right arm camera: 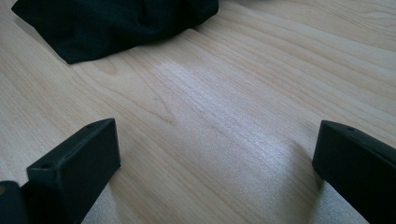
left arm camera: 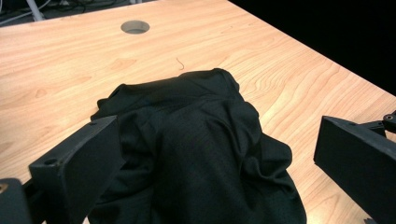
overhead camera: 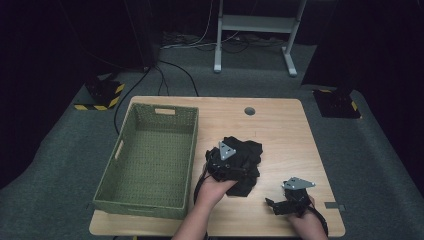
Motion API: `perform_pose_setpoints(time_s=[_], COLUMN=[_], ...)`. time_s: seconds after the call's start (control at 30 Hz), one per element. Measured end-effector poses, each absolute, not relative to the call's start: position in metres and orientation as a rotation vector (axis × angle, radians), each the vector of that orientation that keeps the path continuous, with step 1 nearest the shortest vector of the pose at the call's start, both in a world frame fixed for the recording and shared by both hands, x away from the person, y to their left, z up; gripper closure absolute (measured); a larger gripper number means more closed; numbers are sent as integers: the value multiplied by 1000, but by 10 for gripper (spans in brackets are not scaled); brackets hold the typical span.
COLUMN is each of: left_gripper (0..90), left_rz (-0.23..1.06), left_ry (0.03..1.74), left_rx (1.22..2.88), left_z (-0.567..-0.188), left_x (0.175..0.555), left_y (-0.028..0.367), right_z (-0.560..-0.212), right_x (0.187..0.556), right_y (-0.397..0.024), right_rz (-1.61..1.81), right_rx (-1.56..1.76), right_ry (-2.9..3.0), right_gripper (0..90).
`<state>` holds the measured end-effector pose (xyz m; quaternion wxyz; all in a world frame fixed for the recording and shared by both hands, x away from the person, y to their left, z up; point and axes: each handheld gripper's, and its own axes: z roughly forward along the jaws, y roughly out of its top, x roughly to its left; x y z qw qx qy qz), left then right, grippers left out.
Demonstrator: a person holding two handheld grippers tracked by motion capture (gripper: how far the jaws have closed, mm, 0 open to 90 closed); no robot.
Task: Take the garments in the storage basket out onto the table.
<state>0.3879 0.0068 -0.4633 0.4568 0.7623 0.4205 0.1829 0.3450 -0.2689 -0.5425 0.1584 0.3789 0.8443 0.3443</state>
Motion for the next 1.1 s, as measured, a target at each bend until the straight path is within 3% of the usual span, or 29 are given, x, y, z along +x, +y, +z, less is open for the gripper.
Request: perform_pose_setpoints(time_s=[1.1], left_gripper=[8], left_rz=[544], left_ry=[991], left_rx=[1886], left_z=[-450], left_x=[354], left_y=[20], right_z=[-543], right_x=[345], right_y=[-269], right_rz=[985], right_rx=[1081], right_ry=[2416], right_gripper=[4])
